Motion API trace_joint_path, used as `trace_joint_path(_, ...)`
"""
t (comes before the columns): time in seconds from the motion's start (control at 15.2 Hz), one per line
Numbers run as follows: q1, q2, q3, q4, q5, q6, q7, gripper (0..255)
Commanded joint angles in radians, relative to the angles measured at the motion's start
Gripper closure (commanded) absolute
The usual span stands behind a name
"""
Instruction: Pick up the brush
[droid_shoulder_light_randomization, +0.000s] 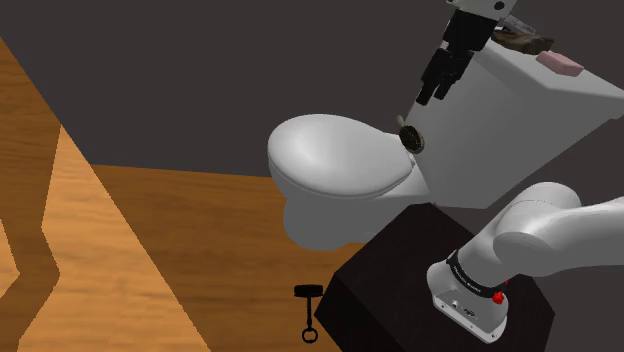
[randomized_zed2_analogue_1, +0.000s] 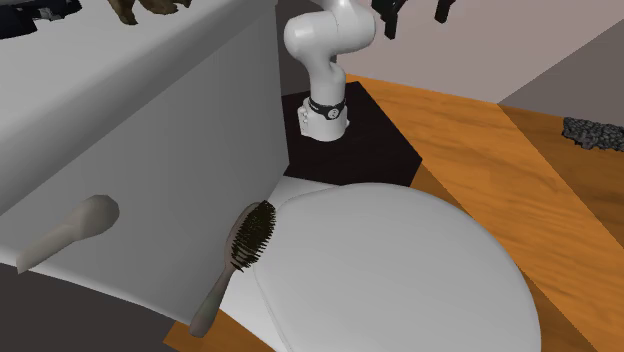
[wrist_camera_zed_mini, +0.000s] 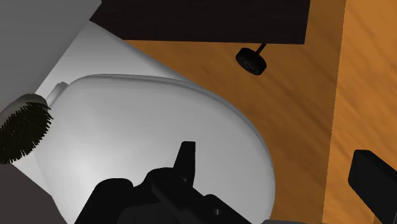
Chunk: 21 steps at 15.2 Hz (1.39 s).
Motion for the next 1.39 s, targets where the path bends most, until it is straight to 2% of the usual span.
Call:
trace_joint_path(0.0, 0.0, 0.0, 0.0, 0.0, 0.0, 0.0, 0.0, 0)
trace_joint_path(0.73, -0.106, 0.341, 0.088, 0.024, -0.196, 0.201, 0.199, 0)
trace_joint_path(1.32, -0.187, 0.647, 0.102, 0.133, -0.402, 0.271, 0.402, 0)
